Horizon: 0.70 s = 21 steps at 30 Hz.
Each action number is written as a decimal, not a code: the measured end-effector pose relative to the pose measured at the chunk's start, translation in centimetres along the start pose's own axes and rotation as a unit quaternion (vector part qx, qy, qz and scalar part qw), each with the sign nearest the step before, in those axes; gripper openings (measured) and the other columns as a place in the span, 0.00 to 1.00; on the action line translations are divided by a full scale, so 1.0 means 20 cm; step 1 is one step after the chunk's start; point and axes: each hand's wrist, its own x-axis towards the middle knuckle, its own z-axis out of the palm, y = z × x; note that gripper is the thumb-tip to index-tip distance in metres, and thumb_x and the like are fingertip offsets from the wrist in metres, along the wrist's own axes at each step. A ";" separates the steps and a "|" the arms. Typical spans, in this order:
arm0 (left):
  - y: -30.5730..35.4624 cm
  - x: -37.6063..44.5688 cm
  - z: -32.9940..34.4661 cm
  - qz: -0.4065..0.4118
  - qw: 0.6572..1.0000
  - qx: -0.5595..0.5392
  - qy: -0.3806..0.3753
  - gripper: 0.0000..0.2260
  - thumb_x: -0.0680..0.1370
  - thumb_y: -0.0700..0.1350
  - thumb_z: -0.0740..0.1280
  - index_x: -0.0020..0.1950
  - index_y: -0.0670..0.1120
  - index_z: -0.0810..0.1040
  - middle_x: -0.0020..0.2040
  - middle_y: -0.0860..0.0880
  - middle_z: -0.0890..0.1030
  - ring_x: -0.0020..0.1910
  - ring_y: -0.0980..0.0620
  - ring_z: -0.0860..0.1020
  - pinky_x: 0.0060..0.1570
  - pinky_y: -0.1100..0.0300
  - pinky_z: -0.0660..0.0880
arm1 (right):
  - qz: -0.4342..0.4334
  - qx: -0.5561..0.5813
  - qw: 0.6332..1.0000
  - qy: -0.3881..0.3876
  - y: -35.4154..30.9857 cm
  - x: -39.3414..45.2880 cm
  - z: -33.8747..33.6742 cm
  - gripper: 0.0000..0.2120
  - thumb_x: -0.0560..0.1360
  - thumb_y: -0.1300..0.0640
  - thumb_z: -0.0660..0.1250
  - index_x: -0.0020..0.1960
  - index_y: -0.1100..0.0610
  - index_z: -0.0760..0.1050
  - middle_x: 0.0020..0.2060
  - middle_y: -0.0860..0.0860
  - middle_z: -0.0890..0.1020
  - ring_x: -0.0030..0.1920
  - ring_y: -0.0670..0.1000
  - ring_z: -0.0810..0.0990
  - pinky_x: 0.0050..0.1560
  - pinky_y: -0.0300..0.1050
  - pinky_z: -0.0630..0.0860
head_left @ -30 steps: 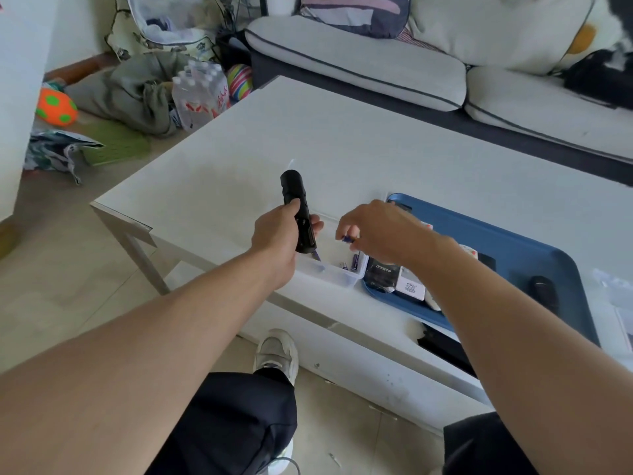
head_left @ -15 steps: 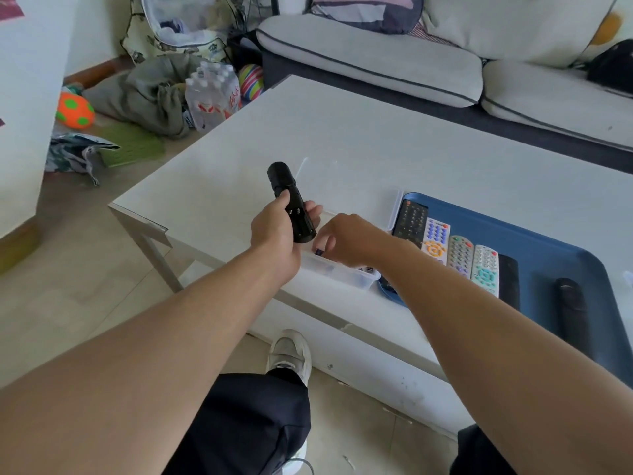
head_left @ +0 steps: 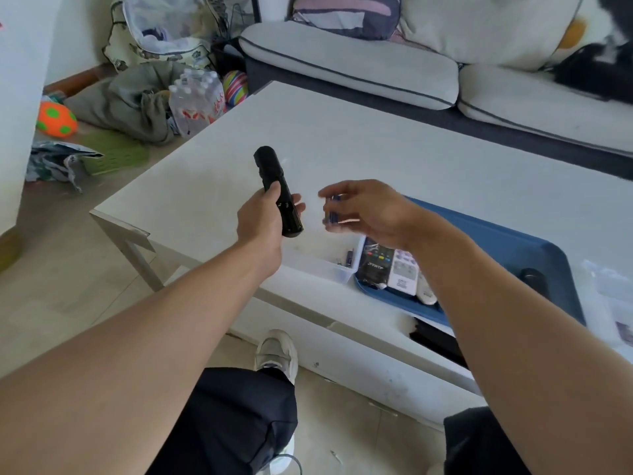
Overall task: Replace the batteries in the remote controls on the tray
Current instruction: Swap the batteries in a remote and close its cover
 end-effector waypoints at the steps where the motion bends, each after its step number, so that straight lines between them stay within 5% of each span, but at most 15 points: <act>1: 0.00 -0.03 0.03 0.005 1.000 0.017 -0.019 0.09 0.84 0.49 0.61 0.60 0.47 0.78 0.48 0.47 0.86 0.46 0.48 0.86 0.58 0.47 0.79 | 0.016 0.172 0.985 -0.013 0.00 -0.05 -0.03 0.11 0.80 0.68 0.62 0.60 0.63 0.78 0.43 0.58 0.79 0.43 0.55 0.82 0.50 0.46 0.82; 3: -0.01 -0.12 0.11 0.004 0.996 0.041 -0.076 0.10 0.84 0.50 0.62 0.62 0.48 0.78 0.50 0.47 0.87 0.47 0.46 0.86 0.55 0.46 0.81 | 0.032 0.347 0.937 -0.006 0.04 -0.15 -0.10 0.12 0.81 0.68 0.61 0.62 0.64 0.77 0.42 0.57 0.78 0.40 0.53 0.80 0.46 0.44 0.81; 5: -0.03 -0.20 0.19 0.001 0.988 0.072 -0.133 0.11 0.83 0.51 0.63 0.63 0.48 0.78 0.51 0.48 0.87 0.48 0.46 0.86 0.52 0.46 0.82 | 0.039 0.375 0.926 0.002 0.07 -0.24 -0.16 0.13 0.81 0.65 0.60 0.64 0.62 0.76 0.42 0.56 0.77 0.38 0.51 0.78 0.41 0.41 0.78; 11: -0.08 -0.41 0.40 -0.007 0.963 0.136 -0.232 0.13 0.83 0.53 0.64 0.60 0.46 0.79 0.51 0.47 0.87 0.45 0.44 0.87 0.34 0.55 0.81 | 0.042 0.320 0.946 0.040 0.10 -0.54 -0.38 0.11 0.80 0.60 0.64 0.61 0.57 0.79 0.39 0.51 0.76 0.31 0.44 0.67 0.22 0.33 0.58; 14: -0.12 -0.48 0.51 -0.024 0.950 0.158 -0.267 0.15 0.83 0.54 0.63 0.63 0.46 0.77 0.50 0.46 0.87 0.42 0.43 0.86 0.29 0.59 0.78 | 0.047 0.315 0.947 0.052 0.14 -0.68 -0.47 0.06 0.81 0.58 0.65 0.56 0.56 0.78 0.38 0.51 0.75 0.27 0.43 0.64 0.19 0.32 0.57; 21: -0.22 -0.58 0.68 -0.082 0.918 0.180 -0.343 0.14 0.85 0.50 0.60 0.65 0.44 0.76 0.50 0.44 0.85 0.45 0.41 0.86 0.32 0.54 0.80 | 0.011 0.172 0.978 0.120 0.20 -0.84 -0.60 0.04 0.82 0.57 0.64 0.54 0.55 0.78 0.42 0.50 0.79 0.27 0.44 0.59 0.22 0.33 0.55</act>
